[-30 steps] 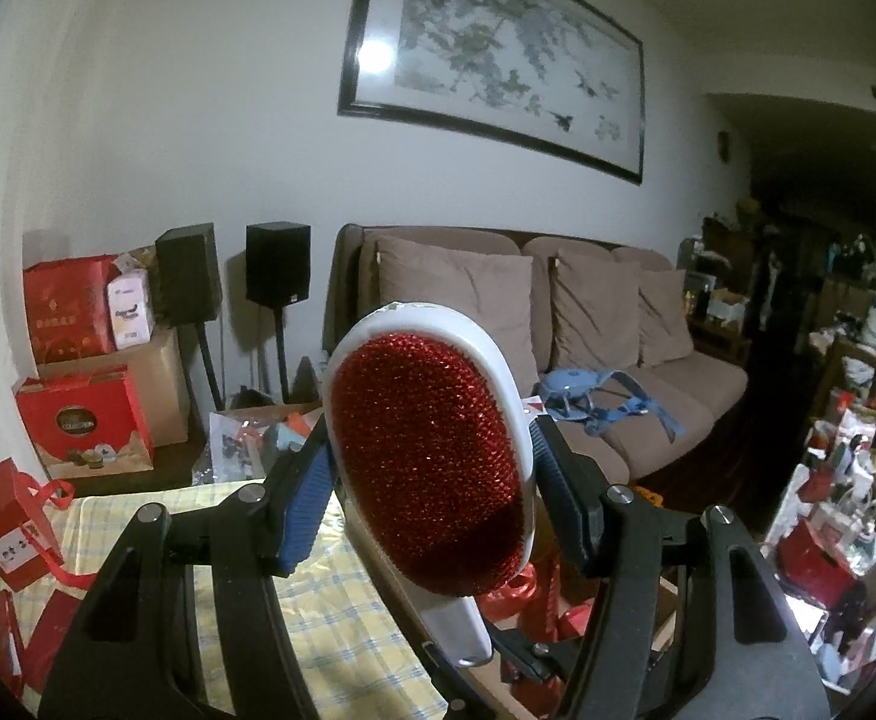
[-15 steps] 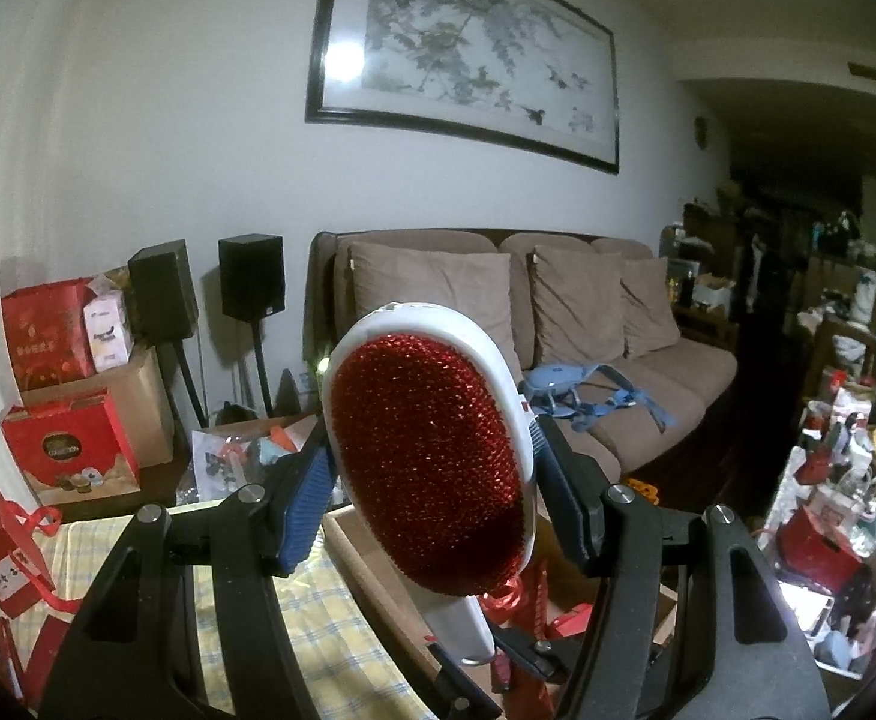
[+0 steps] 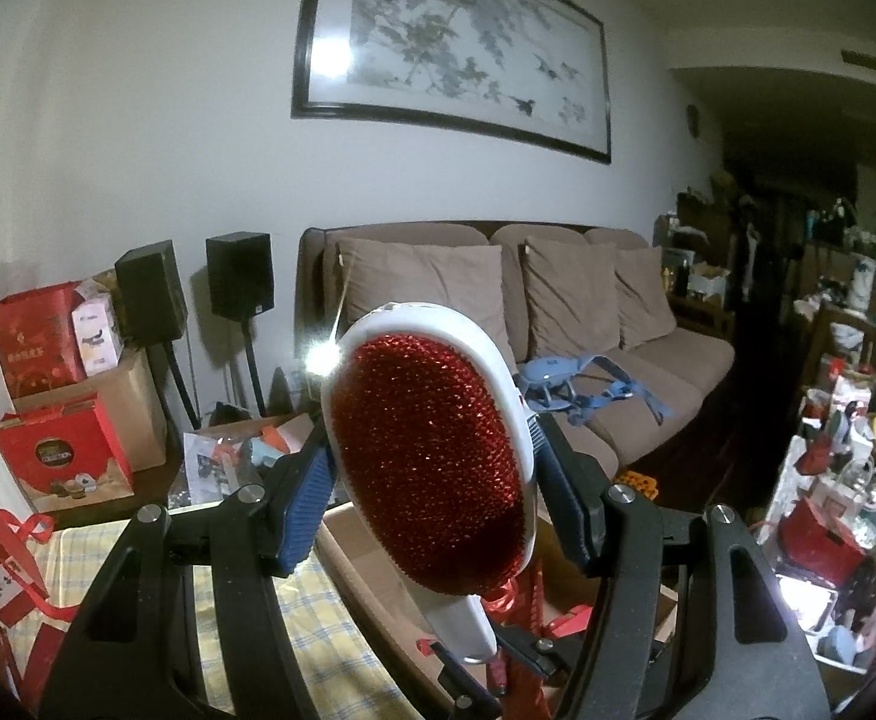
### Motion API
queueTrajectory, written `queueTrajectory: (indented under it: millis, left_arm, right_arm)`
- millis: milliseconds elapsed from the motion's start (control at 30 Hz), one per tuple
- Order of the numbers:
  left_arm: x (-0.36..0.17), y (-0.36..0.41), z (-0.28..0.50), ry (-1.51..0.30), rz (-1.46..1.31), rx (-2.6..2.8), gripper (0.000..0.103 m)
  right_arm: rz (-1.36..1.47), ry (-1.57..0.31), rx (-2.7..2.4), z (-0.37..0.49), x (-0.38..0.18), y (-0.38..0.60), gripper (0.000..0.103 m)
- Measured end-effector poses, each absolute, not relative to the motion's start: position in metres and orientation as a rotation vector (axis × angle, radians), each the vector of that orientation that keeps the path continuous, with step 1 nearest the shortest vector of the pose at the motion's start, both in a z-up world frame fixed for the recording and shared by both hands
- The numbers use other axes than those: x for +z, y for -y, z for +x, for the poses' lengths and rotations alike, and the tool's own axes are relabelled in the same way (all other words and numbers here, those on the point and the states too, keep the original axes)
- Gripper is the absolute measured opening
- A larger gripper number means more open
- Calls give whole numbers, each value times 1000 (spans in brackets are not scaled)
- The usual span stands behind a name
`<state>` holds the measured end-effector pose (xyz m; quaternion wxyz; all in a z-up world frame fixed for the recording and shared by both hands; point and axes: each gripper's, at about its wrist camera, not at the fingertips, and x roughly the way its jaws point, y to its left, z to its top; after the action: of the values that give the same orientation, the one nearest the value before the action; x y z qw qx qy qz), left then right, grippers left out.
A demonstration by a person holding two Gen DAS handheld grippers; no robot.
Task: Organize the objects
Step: 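Carry the red lint brush with the right tool toward the cardboard box, then lower the lint brush into the cardboard box with the right tool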
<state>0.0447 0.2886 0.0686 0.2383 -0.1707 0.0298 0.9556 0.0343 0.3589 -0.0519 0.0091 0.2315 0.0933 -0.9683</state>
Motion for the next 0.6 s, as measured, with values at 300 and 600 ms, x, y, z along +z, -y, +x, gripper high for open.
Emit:
queueTrajectory:
  millis: [300, 600]
  left_arm:
    - [65, -307, 39, -78, -470, 2608, 60]
    - [61, -322, 37, -91, -477, 2593, 60]
  right_arm:
    - [724, -274, -3036, 31, -55, -378, 24]
    - [730, -248, -3053, 28, -58, -390, 24]
